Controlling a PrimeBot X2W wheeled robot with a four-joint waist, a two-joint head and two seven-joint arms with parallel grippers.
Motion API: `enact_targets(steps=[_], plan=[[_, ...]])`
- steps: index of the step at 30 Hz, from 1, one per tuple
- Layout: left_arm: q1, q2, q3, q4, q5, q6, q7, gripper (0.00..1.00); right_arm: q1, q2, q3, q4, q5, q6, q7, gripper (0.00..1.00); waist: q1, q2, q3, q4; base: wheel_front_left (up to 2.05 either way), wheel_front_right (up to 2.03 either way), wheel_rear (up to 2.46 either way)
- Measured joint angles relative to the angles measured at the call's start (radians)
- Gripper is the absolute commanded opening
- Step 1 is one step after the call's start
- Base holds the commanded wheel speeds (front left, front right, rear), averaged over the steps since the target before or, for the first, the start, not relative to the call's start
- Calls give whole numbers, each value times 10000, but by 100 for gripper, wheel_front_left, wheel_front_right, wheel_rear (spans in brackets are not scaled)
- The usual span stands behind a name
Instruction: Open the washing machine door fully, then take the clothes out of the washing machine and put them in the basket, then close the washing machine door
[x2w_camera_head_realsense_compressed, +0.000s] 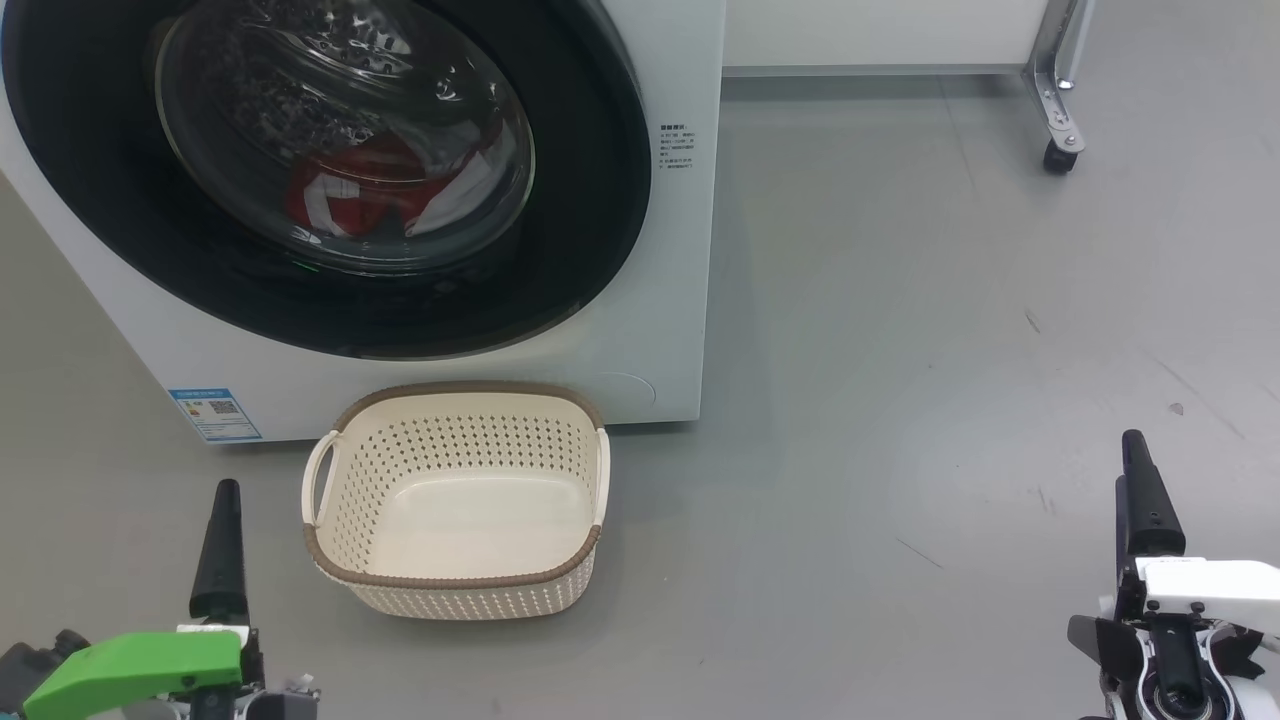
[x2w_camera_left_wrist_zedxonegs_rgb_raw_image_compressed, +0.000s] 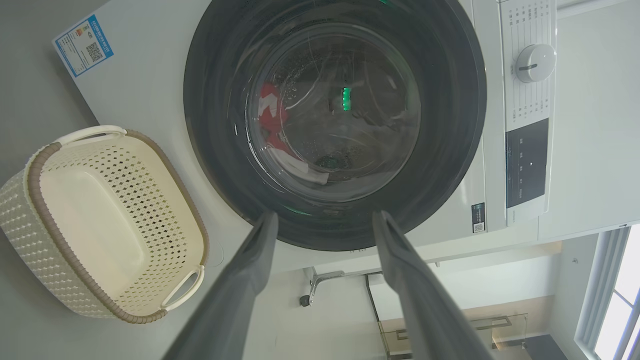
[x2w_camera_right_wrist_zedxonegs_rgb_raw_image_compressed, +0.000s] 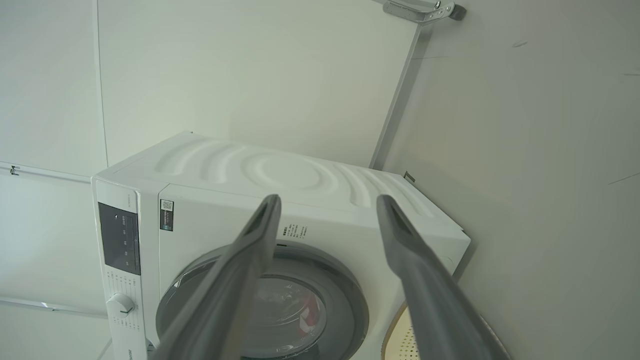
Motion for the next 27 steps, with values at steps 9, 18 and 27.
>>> enact_targets(steps=[9,18,27], plan=[[-1,10,-230,-364,1302,0,-282,100,-39,-27,-115,-518,-1039,2,-278,100,0,0,10,8,0,0,0],[0,27,-598,-608,2997,-2,-623,100,-35,-56,297,-748,-2382,0,-606,100,0,0,31,16,0,0,0],[4,130,-700,-715,4857,-4,-867,100,-35,-102,554,-1018,-3653,-102,-871,100,0,0,54,34,0,0,0]])
